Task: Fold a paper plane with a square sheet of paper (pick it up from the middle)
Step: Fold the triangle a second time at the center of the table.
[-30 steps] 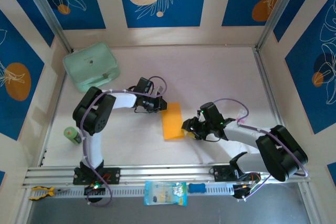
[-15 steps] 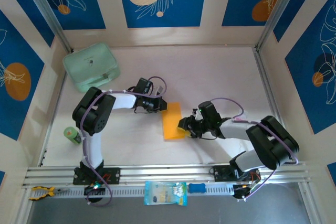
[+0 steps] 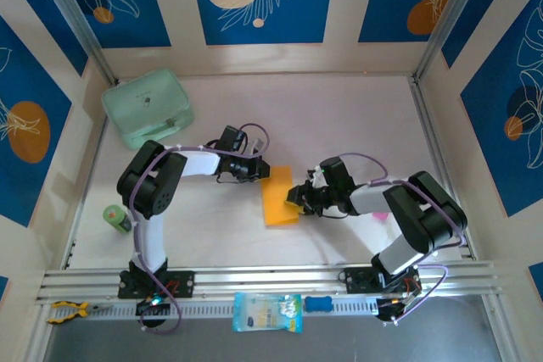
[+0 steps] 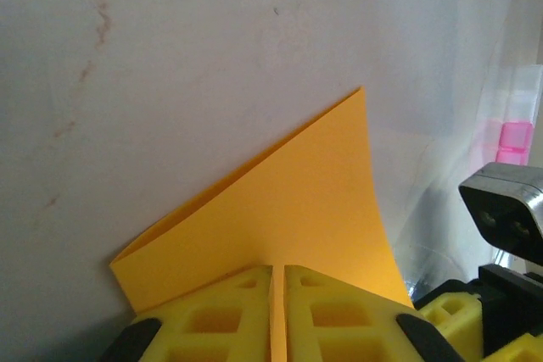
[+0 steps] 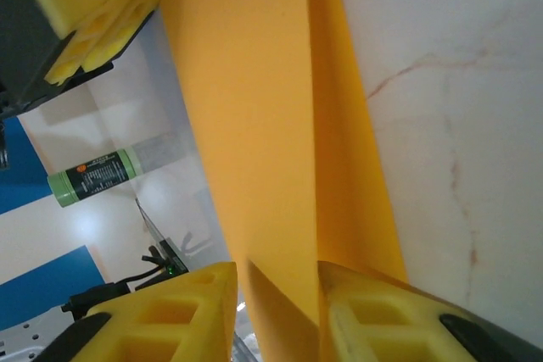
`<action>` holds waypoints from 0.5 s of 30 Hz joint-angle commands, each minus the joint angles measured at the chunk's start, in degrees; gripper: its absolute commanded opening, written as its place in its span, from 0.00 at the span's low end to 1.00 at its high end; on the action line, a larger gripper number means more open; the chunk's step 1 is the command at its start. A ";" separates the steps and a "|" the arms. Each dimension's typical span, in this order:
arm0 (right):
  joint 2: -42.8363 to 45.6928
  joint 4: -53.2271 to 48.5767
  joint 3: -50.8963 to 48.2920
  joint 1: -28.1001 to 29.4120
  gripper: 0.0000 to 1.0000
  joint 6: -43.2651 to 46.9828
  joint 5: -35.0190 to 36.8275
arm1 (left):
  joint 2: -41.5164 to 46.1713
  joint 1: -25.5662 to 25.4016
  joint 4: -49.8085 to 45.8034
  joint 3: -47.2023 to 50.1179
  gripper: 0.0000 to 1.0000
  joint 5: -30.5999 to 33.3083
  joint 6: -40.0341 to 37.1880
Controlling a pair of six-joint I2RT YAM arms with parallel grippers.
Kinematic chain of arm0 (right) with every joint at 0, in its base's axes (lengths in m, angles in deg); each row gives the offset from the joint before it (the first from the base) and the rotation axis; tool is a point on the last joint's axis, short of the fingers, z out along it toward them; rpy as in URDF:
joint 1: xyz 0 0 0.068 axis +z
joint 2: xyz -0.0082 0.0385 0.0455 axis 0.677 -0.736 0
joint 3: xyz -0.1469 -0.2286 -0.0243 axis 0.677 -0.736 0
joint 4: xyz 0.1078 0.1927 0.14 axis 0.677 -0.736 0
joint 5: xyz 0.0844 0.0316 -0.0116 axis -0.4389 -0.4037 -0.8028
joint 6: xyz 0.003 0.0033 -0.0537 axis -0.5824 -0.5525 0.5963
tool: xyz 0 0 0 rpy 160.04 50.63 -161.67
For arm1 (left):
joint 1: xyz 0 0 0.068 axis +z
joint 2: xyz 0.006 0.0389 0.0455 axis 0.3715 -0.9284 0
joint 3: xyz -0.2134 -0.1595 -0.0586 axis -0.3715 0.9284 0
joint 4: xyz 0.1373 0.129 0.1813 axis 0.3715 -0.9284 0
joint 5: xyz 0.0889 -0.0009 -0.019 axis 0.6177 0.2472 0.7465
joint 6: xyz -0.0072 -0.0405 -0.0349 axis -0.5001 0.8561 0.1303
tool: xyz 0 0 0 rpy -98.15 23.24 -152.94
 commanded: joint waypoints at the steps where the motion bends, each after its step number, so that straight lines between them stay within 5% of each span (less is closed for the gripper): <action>1: -1.48 1.02 1.31 -1.39 0.24 2.30 -3.73 | -0.59 -0.28 -3.84 0.51 0.13 0.51 -0.45; 5: -2.59 2.45 1.74 -1.98 0.12 2.94 -5.32 | 1.54 -0.47 -3.23 -0.31 0.19 0.39 0.72; 8: -2.49 2.56 1.55 -1.94 0.08 2.49 -4.04 | 4.87 -0.70 -3.53 -0.39 0.33 1.02 0.92; 15: 2.76 -1.39 -1.63 -1.65 0.06 -1.56 8.78 | 16.09 -1.48 -4.54 4.52 0.47 4.50 0.41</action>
